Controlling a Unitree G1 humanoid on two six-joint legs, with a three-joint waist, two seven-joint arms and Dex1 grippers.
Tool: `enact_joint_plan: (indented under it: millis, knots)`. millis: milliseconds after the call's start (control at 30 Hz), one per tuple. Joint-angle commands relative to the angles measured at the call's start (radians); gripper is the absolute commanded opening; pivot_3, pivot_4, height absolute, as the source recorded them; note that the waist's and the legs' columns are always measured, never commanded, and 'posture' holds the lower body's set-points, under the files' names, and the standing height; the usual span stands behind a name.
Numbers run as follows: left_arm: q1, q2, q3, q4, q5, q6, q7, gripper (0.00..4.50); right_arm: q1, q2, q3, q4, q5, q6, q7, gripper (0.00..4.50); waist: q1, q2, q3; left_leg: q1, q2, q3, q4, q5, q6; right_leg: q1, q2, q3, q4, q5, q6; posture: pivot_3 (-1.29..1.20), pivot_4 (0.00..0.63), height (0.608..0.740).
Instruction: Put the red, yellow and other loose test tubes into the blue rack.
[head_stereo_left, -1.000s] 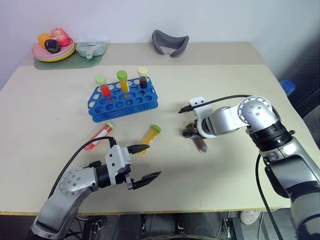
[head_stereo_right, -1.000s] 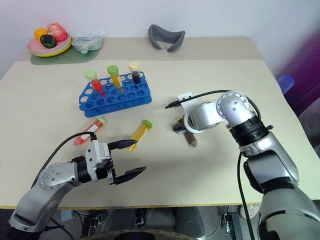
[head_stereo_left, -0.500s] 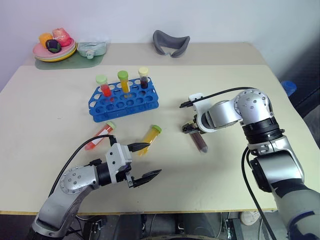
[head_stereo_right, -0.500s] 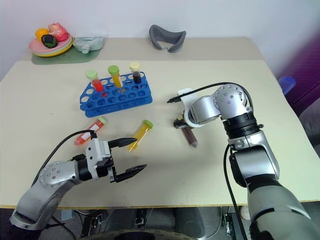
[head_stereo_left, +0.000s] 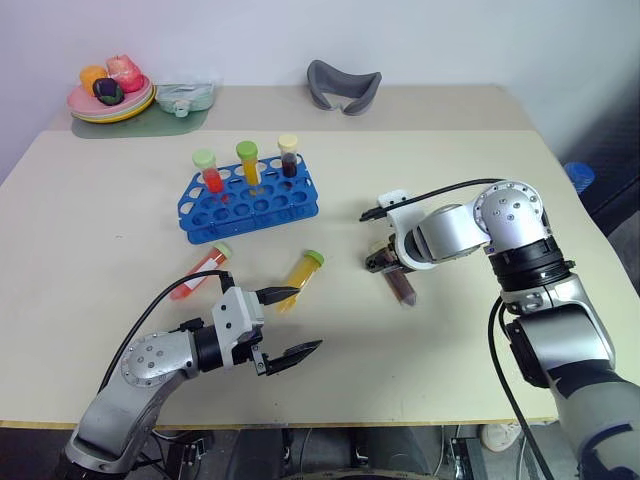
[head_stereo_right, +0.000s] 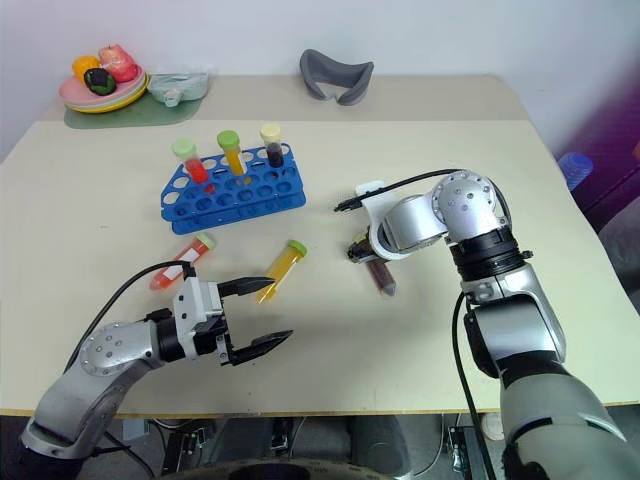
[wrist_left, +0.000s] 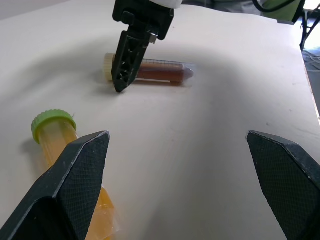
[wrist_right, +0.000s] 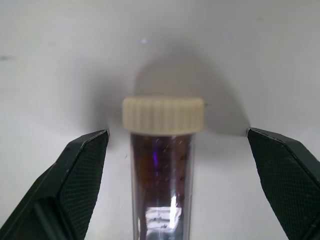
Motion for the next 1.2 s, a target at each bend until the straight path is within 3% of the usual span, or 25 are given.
enact_joint_plan:
  millis: [33, 200, 300, 400, 667, 833, 1100, 1200]
  knots:
    - [0.003, 0.004, 0.011, -0.017, 0.005, -0.017, 0.001, 4.48, 0.026, 0.000, 0.045, 0.014, 0.046, 0.035, -0.009, 4.50, 0.000, 0.000, 0.000, 0.000, 0.000, 0.000, 0.000, 0.000, 0.000, 0.000, 0.000, 0.000, 0.000, 0.000, 0.000, 0.00, 0.150, 0.735]
    - [0.006, 0.003, 0.010, -0.029, 0.006, -0.009, 0.008, 4.48, 0.013, 0.011, 0.036, 0.045, 0.019, 0.035, -0.003, 4.50, 0.000, 0.000, 0.000, 0.000, 0.000, 0.000, 0.000, 0.000, 0.000, 0.000, 0.000, 0.000, 0.000, 0.000, 0.000, 0.00, 0.150, 0.735]
    - [0.002, 0.005, 0.012, -0.030, 0.004, -0.005, 0.010, 4.50, 0.006, 0.015, 0.032, 0.055, 0.006, 0.035, 0.001, 3.74, 0.000, 0.000, 0.000, 0.000, 0.000, 0.000, 0.000, 0.000, 0.000, 0.000, 0.000, 0.000, 0.000, 0.000, 0.000, 0.00, 0.150, 0.735]
    - [-0.001, 0.006, 0.013, -0.031, 0.003, -0.001, 0.011, 4.50, 0.000, 0.023, 0.022, 0.056, -0.003, 0.035, 0.001, 2.38, -0.001, 0.000, 0.000, 0.000, 0.000, 0.000, 0.000, 0.000, 0.000, 0.000, 0.000, 0.000, 0.000, 0.000, 0.000, 0.00, 0.150, 0.735]
    - [-0.015, 0.008, 0.015, -0.018, 0.002, -0.003, 0.003, 4.50, -0.007, 0.026, 0.023, 0.053, 0.016, 0.035, 0.000, 2.38, -0.001, 0.000, 0.000, 0.000, 0.000, 0.000, 0.000, 0.000, 0.000, 0.000, 0.000, 0.000, 0.000, 0.000, 0.000, 0.00, 0.150, 0.735]
    - [-0.016, 0.007, 0.013, -0.013, 0.005, -0.008, 0.000, 4.50, -0.008, 0.029, 0.023, 0.031, 0.019, 0.035, 0.002, 0.86, -0.002, 0.000, 0.000, 0.000, 0.000, 0.000, 0.000, 0.000, 0.000, 0.000, 0.000, 0.000, 0.000, 0.000, 0.000, 0.00, 0.150, 0.735]
    - [-0.004, 0.006, 0.043, -0.014, 0.006, -0.009, 0.021, 4.50, -0.026, 0.051, -0.026, -0.086, -0.059, 0.030, 0.075, 0.86, -0.003, 0.001, 0.000, -0.001, 0.000, 0.000, -0.001, 0.000, 0.000, -0.002, 0.000, 0.000, 0.000, 0.000, 0.000, 0.00, 0.150, 0.735]
    - [0.002, -0.044, 0.180, 0.005, -0.059, 0.004, 0.111, 4.50, -0.058, 0.020, -0.041, -0.291, -0.259, -0.172, 0.357, 0.86, -0.002, 0.004, 0.003, -0.003, 0.000, 0.000, -0.001, 0.000, 0.000, -0.003, 0.000, 0.000, 0.000, 0.000, 0.000, 0.00, 0.150, 0.735]
